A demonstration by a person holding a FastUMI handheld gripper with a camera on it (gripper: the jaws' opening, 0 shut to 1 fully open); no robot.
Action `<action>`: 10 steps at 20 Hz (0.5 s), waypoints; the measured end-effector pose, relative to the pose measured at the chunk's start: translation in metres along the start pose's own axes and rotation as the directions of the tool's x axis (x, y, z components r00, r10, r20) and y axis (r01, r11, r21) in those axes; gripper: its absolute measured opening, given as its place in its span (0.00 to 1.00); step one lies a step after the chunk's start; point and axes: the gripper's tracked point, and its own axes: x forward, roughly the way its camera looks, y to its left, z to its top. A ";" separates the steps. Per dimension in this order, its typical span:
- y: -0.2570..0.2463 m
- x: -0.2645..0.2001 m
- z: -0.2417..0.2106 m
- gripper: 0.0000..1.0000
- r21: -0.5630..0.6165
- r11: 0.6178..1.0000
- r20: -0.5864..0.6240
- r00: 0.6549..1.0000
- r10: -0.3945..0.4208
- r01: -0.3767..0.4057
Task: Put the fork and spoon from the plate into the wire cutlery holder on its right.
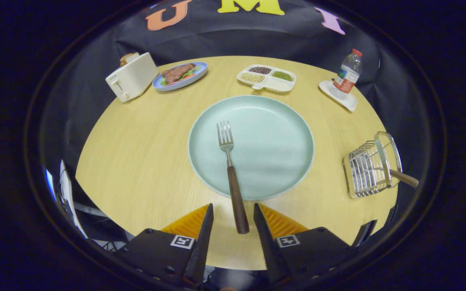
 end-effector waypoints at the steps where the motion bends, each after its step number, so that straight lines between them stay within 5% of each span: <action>1: -0.004 0.000 0.001 0.42 0.000 1.000 -0.002 1.000 -0.016 0.016; 3: -0.004 -0.002 0.002 0.17 0.008 1.000 -0.013 1.000 -0.021 0.021; 6: -0.010 0.002 0.009 0.04 0.036 0.999 0.004 1.000 0.012 -0.012; 10: -0.021 -0.011 0.014 0.00 0.084 0.995 0.040 0.998 0.054 -0.057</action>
